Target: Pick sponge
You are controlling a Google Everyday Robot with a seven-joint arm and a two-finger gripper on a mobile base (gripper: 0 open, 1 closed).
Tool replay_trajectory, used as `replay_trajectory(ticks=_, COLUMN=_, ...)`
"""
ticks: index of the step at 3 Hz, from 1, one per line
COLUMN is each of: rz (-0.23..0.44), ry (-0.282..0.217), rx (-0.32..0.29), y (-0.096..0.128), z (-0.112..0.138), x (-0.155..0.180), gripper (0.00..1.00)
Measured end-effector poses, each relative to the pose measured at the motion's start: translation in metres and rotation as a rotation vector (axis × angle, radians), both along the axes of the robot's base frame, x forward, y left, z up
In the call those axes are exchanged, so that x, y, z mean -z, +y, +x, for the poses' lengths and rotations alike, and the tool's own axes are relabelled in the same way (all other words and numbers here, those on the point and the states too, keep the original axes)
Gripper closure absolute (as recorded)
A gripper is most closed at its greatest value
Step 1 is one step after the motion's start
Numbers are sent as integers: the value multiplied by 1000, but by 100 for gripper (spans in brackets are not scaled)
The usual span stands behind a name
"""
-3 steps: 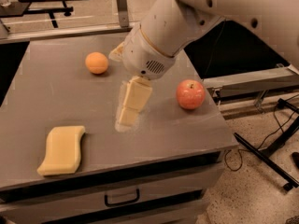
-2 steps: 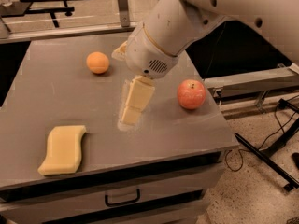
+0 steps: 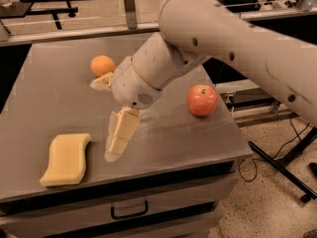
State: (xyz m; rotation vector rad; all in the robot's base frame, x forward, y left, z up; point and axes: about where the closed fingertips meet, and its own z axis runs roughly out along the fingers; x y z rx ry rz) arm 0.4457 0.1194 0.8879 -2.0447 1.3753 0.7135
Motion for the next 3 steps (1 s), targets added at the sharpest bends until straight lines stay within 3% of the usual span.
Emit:
replay_trajectory(ticks=2, rz=52, ry=117, rx=-114, y=43, z=-19, x=53, gripper=0)
replay_trajectory(ticks=3, rz=53, ry=123, rx=-121, y=45, z=-20, x=55, gripper=15)
